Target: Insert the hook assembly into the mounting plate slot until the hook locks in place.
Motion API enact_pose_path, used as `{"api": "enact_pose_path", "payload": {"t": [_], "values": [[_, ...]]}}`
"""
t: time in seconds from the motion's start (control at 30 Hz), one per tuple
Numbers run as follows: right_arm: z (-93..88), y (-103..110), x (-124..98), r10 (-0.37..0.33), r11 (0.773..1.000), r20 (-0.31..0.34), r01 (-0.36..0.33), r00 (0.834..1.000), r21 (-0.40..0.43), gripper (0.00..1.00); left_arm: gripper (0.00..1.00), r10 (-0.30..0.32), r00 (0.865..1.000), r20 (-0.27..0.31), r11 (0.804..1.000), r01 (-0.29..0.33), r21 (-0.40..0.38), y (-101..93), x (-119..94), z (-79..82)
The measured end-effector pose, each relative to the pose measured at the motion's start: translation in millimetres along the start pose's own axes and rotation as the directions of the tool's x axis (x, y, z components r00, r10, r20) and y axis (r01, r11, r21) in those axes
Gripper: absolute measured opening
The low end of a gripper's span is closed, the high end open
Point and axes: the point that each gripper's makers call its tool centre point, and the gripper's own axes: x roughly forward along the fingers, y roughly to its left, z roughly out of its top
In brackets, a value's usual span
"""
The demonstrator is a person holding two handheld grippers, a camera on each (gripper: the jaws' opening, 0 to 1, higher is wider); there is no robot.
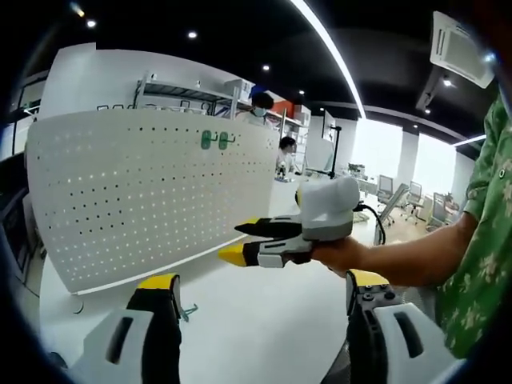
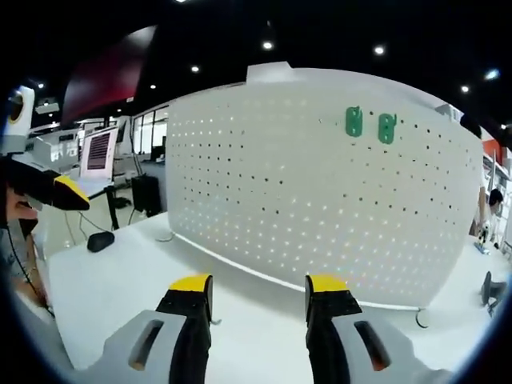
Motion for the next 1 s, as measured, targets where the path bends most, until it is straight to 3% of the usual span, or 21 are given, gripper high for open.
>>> {"api": "enact_pose_path", "payload": {"t": [0.47, 0.8, 1.0], "values": [[-32.5, 16, 25, 0.109, 0.992, -0.086, -0.113, 0.990, -0.047, 0.45, 0.87, 0.004, 1.000, -0.019, 1.000, -0.004, -0.002, 2.8, 3, -3.5], [-54.7, 27, 41, 0.180, 0.979, -0.146, -0.191, 0.973, -0.072, 0.39, 0.87, 0.006, 1.000, -0.030, 1.000, -0.006, -0.007, 6.0, 7, -6.3], [-68.2, 41, 49, 0.243, 0.963, -0.176, -0.260, 0.954, -0.076, 0.37, 0.87, 0.007, 0.999, -0.036, 1.000, -0.007, -0.010, 7.8, 8, -7.9]]}}
